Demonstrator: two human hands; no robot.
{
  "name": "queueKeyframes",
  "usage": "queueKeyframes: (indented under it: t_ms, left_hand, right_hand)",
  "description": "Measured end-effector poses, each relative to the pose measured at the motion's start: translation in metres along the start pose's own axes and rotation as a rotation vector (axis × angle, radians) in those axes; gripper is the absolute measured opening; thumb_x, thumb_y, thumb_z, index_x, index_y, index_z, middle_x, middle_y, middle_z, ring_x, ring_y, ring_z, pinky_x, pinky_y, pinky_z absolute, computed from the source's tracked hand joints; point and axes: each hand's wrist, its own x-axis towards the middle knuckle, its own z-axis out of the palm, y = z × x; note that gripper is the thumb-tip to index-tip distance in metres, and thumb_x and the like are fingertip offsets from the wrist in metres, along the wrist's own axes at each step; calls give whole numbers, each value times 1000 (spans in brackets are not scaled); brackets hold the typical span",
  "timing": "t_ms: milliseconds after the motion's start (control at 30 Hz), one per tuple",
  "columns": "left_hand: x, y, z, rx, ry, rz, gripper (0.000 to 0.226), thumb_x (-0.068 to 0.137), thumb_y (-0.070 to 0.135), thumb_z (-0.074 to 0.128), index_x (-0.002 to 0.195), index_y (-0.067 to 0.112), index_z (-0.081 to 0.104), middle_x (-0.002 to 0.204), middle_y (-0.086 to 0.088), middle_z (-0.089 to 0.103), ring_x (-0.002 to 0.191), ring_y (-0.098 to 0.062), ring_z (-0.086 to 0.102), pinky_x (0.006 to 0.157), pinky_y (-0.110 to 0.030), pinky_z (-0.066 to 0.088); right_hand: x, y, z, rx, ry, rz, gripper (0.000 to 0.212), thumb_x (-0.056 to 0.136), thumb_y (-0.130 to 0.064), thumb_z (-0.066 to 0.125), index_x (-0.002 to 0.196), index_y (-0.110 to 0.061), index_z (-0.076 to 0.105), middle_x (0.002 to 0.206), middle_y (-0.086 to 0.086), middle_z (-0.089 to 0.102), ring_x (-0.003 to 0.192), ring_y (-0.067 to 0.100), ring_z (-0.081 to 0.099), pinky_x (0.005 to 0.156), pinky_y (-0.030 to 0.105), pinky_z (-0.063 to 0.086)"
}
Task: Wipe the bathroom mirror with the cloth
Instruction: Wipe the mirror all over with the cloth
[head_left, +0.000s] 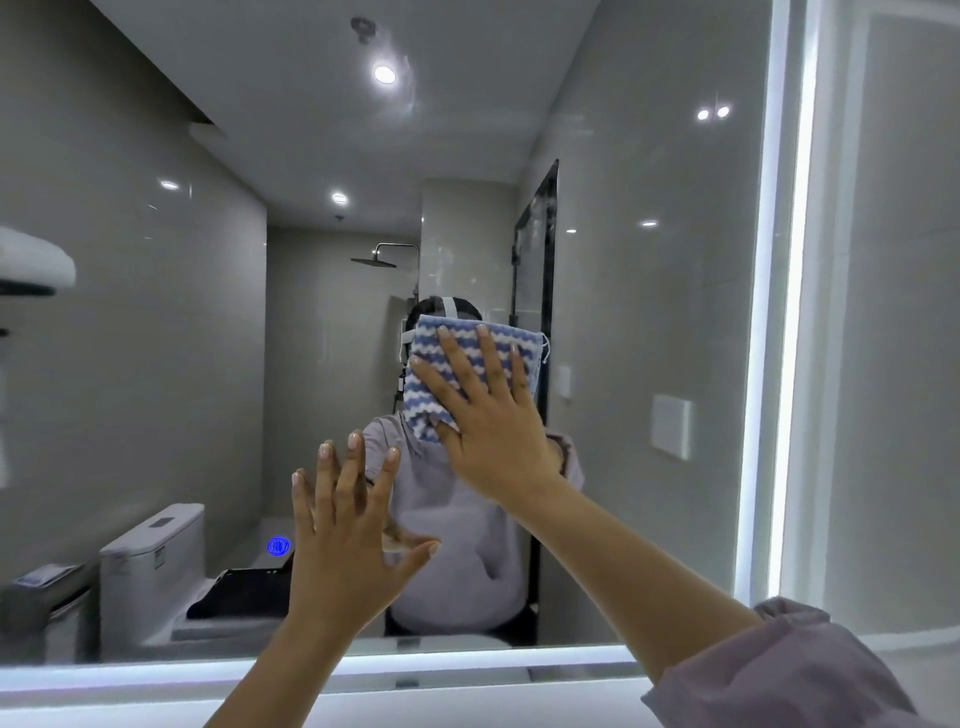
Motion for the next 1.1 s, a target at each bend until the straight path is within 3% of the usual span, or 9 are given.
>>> queueKeyframes:
  t_ms: [200, 467, 567, 667, 800, 867, 967, 1100]
  left_hand:
    - [0, -2, 2, -4, -6, 0, 100, 71, 80, 36, 146, 15, 31, 158, -17, 6, 144, -40, 6, 112, -62, 13]
    - [0, -3, 5, -8, 19, 3, 99, 71, 81, 37, 148, 20, 26, 159, -15, 5, 145, -40, 6, 113, -60, 10]
    - [0, -2, 5, -12, 24, 3, 98, 71, 81, 37, 148, 20, 25, 159, -15, 5, 145, -40, 7, 113, -60, 10]
    - [0, -1, 4, -22, 34, 5, 99, 70, 79, 39, 148, 20, 24, 159, -15, 6, 144, -41, 8, 112, -61, 11]
    - [1, 0, 3, -24, 23, 4, 100, 69, 79, 39, 148, 19, 24, 158, -16, 6, 144, -41, 8, 111, -62, 12]
    - [0, 0, 3, -24, 22, 3, 100, 69, 79, 39, 148, 18, 24, 158, -17, 7, 144, -42, 8, 111, -63, 13]
    - [0, 0, 3, -31, 26, 4, 100, 70, 79, 38, 148, 19, 23, 158, -16, 8, 144, -41, 9, 111, -62, 13]
    - [0, -1, 2, -39, 15, 3, 100, 69, 80, 38, 148, 20, 22, 157, -17, 9, 144, -42, 10, 111, -63, 13]
  right_hand:
    - [2, 32, -1, -33, 92, -40, 57, 99, -45, 30, 151, -33, 12, 160, -1, 3, 147, 32, -2, 118, 50, -2]
    - [-15, 117, -9, -59, 101, 291, 63, 98, -50, 30, 153, -28, 6, 161, 9, 0, 146, 35, -7, 117, 54, -3]
    - [-28, 140, -17, 45, 94, 474, 65, 93, -56, 16, 151, -30, -1, 161, 9, 0, 146, 35, -6, 117, 57, 2]
    - [-28, 139, -21, 99, 107, 530, 68, 87, -55, 9, 149, -31, -1, 161, 8, 1, 146, 35, -5, 117, 55, -2]
    - [-19, 126, -17, 103, 86, 611, 61, 97, -42, 22, 152, -25, 0, 160, 7, -7, 146, 35, -11, 116, 55, -5]
    - [-16, 117, -15, 99, 61, 602, 65, 100, -38, 31, 152, -24, -4, 160, 8, -13, 145, 36, -14, 115, 57, -6]
    - [-8, 94, -14, 17, 21, 451, 72, 98, -44, 34, 151, -24, -9, 155, 9, -23, 143, 38, -20, 114, 56, -12]
    - [10, 48, -14, -35, 52, 172, 60, 98, -51, 8, 152, -25, 1, 156, 7, -16, 144, 37, -12, 115, 53, -10]
